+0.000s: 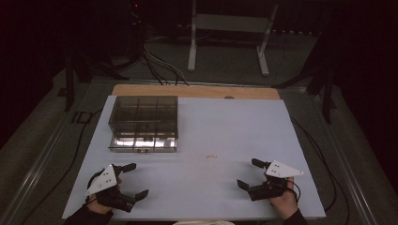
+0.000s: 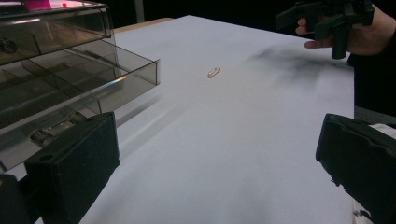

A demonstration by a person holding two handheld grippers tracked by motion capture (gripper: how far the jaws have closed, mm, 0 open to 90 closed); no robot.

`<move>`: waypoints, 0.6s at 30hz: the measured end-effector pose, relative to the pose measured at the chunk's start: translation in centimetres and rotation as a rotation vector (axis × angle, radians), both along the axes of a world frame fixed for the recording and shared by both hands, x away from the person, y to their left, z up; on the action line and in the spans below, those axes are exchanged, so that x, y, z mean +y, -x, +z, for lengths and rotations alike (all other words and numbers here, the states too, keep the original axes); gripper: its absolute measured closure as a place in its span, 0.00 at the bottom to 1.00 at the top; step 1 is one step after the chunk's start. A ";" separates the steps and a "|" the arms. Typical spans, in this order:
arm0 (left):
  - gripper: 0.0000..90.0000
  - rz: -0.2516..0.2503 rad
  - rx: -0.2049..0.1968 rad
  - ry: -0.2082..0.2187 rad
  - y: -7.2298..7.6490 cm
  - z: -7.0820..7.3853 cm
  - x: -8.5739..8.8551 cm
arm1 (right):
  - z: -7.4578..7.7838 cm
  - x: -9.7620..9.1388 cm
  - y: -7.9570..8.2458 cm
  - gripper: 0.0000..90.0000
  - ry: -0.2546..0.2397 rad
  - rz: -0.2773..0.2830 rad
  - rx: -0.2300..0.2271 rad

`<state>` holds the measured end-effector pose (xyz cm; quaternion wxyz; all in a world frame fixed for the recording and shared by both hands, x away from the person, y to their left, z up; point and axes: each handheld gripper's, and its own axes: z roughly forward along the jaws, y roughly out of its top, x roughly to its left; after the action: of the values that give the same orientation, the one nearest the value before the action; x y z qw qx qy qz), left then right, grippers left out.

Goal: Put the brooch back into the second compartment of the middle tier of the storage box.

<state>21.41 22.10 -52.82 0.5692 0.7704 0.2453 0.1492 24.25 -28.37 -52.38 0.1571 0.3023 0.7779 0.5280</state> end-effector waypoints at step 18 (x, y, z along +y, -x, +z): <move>0.01 -0.003 0.007 -0.004 -0.1 -0.2 -0.1 | -0.2 0.4 -0.1 0.00 0.030 -0.001 0.022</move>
<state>21.50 21.99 -53.03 0.5669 0.7726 0.2459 0.1460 24.36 -27.96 -52.59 0.1531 0.3062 0.7872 0.5130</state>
